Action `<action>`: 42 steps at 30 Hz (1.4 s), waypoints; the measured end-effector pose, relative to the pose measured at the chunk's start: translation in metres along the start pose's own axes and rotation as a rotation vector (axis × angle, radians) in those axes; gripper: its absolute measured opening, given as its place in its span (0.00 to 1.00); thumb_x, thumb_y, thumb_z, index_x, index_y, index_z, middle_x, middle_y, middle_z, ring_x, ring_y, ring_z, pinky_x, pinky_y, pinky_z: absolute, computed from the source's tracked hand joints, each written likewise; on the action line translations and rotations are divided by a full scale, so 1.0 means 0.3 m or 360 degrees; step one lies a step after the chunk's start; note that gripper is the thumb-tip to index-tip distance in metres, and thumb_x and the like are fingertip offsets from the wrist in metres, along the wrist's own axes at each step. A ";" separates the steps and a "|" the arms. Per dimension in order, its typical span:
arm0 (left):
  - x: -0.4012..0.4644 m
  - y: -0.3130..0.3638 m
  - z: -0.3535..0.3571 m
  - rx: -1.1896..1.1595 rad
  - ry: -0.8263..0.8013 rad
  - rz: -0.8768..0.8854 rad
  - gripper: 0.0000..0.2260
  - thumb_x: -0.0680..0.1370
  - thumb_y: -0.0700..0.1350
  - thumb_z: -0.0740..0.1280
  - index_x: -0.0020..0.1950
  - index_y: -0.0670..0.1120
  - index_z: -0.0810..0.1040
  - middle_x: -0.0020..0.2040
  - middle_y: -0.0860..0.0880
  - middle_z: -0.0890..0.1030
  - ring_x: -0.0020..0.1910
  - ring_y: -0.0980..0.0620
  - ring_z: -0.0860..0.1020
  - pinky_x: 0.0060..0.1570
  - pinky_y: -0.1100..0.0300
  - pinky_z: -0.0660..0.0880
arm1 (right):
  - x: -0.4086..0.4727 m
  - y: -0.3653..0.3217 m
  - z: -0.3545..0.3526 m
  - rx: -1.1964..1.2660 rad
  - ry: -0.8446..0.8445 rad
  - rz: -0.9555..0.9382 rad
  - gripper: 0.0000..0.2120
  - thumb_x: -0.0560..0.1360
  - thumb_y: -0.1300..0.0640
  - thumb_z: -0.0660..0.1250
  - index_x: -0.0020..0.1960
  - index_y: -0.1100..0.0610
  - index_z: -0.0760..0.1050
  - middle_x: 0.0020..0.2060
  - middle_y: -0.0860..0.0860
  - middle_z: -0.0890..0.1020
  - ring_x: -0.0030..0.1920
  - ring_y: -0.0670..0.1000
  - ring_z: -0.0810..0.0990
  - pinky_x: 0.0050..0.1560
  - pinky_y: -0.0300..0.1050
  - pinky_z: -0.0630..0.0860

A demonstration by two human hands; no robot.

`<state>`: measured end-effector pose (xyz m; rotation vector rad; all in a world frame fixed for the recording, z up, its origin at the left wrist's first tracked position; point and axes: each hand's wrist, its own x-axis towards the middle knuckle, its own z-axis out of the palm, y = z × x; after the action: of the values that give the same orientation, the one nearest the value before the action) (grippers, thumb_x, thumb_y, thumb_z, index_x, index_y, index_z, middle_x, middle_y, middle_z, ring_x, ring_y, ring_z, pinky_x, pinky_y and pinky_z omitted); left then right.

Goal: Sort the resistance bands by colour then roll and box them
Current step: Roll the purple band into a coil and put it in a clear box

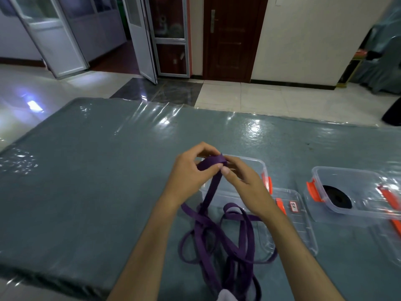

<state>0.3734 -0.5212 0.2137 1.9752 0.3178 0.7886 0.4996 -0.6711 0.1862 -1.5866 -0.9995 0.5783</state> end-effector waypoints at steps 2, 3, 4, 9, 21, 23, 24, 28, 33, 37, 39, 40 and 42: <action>-0.022 0.014 -0.003 -0.0035 0.0000 0.0009 0.12 0.77 0.46 0.78 0.56 0.58 0.81 0.54 0.60 0.85 0.58 0.57 0.83 0.53 0.67 0.80 | -0.005 -0.038 0.006 0.0025 0.0081 0.0041 0.21 0.79 0.33 0.64 0.66 0.42 0.79 0.59 0.42 0.85 0.61 0.44 0.84 0.61 0.47 0.82; -0.032 0.020 -0.004 -0.0047 -0.0010 0.0004 0.12 0.77 0.46 0.78 0.57 0.57 0.81 0.55 0.60 0.85 0.58 0.57 0.83 0.53 0.68 0.79 | -0.008 -0.051 0.009 0.0040 0.0108 0.0072 0.20 0.79 0.34 0.65 0.64 0.43 0.80 0.57 0.43 0.86 0.59 0.45 0.85 0.59 0.50 0.83; -0.044 0.026 -0.004 -0.0053 -0.0023 -0.0005 0.13 0.77 0.47 0.78 0.58 0.57 0.81 0.55 0.61 0.85 0.58 0.58 0.83 0.53 0.69 0.79 | -0.010 -0.060 0.013 0.0021 0.0136 0.0081 0.19 0.79 0.35 0.66 0.62 0.45 0.82 0.55 0.44 0.87 0.57 0.45 0.85 0.58 0.52 0.84; -0.097 0.049 0.031 -0.0021 0.0065 -0.0011 0.14 0.76 0.48 0.79 0.58 0.58 0.81 0.55 0.63 0.84 0.57 0.60 0.83 0.53 0.67 0.80 | -0.014 -0.089 0.034 -0.0020 0.0226 0.0061 0.08 0.79 0.47 0.73 0.52 0.51 0.85 0.45 0.49 0.87 0.48 0.51 0.87 0.51 0.51 0.86; -0.160 -0.019 0.029 -0.0509 -0.0089 -0.0371 0.15 0.75 0.51 0.80 0.59 0.59 0.82 0.57 0.55 0.86 0.59 0.55 0.84 0.58 0.66 0.78 | -0.045 -0.110 0.007 0.0090 0.0310 -0.0056 0.14 0.72 0.56 0.81 0.56 0.52 0.83 0.46 0.48 0.88 0.47 0.50 0.87 0.50 0.44 0.84; -0.148 -0.024 0.028 -0.0555 -0.0069 -0.0389 0.13 0.74 0.50 0.80 0.56 0.57 0.84 0.53 0.53 0.87 0.56 0.54 0.86 0.56 0.65 0.79 | -0.050 -0.107 -0.008 0.0024 0.0217 -0.0156 0.12 0.74 0.58 0.79 0.56 0.51 0.83 0.49 0.45 0.87 0.53 0.47 0.86 0.53 0.40 0.82; -0.141 -0.027 0.033 -0.0555 -0.0073 -0.0388 0.11 0.73 0.50 0.80 0.53 0.56 0.83 0.51 0.52 0.87 0.54 0.53 0.86 0.55 0.65 0.79 | -0.051 -0.107 -0.013 0.0017 0.0166 -0.0187 0.12 0.75 0.59 0.78 0.56 0.51 0.83 0.51 0.45 0.87 0.55 0.47 0.85 0.55 0.41 0.82; -0.124 -0.031 0.073 -0.0454 -0.0118 -0.0336 0.06 0.78 0.53 0.74 0.47 0.59 0.77 0.51 0.53 0.86 0.55 0.54 0.85 0.57 0.59 0.80 | -0.042 -0.103 -0.027 -0.0207 0.0237 -0.0207 0.12 0.76 0.56 0.77 0.57 0.44 0.84 0.51 0.49 0.81 0.50 0.43 0.81 0.51 0.36 0.79; -0.109 -0.020 0.119 -0.0289 -0.0030 -0.0177 0.09 0.82 0.48 0.70 0.49 0.62 0.73 0.52 0.55 0.85 0.54 0.55 0.85 0.55 0.63 0.80 | -0.035 -0.121 -0.026 -0.0013 0.0177 -0.0105 0.06 0.80 0.50 0.73 0.57 0.46 0.83 0.43 0.50 0.85 0.39 0.51 0.85 0.42 0.44 0.84; -0.101 -0.010 0.113 -0.0286 0.0101 -0.0051 0.10 0.76 0.52 0.76 0.49 0.61 0.75 0.51 0.56 0.84 0.53 0.52 0.84 0.54 0.63 0.80 | -0.027 -0.135 -0.047 0.0107 0.0213 -0.0178 0.05 0.83 0.56 0.70 0.55 0.50 0.84 0.45 0.51 0.87 0.44 0.50 0.86 0.46 0.43 0.83; -0.093 -0.011 0.104 -0.0286 0.0158 -0.0008 0.12 0.75 0.50 0.79 0.50 0.58 0.77 0.50 0.55 0.84 0.52 0.50 0.85 0.54 0.63 0.80 | -0.023 -0.142 -0.061 0.0164 0.0227 -0.0168 0.09 0.82 0.56 0.71 0.61 0.48 0.83 0.45 0.52 0.87 0.46 0.51 0.86 0.49 0.43 0.84; -0.086 -0.010 0.100 -0.0284 0.0193 0.0017 0.12 0.74 0.49 0.80 0.50 0.56 0.77 0.49 0.54 0.84 0.51 0.50 0.85 0.54 0.64 0.80 | -0.022 -0.145 -0.069 0.0205 0.0226 -0.0135 0.12 0.81 0.56 0.72 0.63 0.47 0.81 0.44 0.53 0.87 0.48 0.53 0.87 0.51 0.45 0.84; -0.067 -0.011 0.091 -0.0177 0.0259 0.0091 0.13 0.74 0.47 0.81 0.48 0.55 0.78 0.47 0.56 0.84 0.49 0.51 0.84 0.52 0.66 0.78 | -0.016 -0.152 -0.083 0.0333 0.0182 -0.0036 0.13 0.80 0.56 0.73 0.64 0.48 0.80 0.47 0.55 0.87 0.51 0.55 0.87 0.55 0.48 0.85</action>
<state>0.3762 -0.5487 0.1937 1.8274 0.3074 0.9858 0.5034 -0.6873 0.2354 -1.4056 -0.8421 0.5517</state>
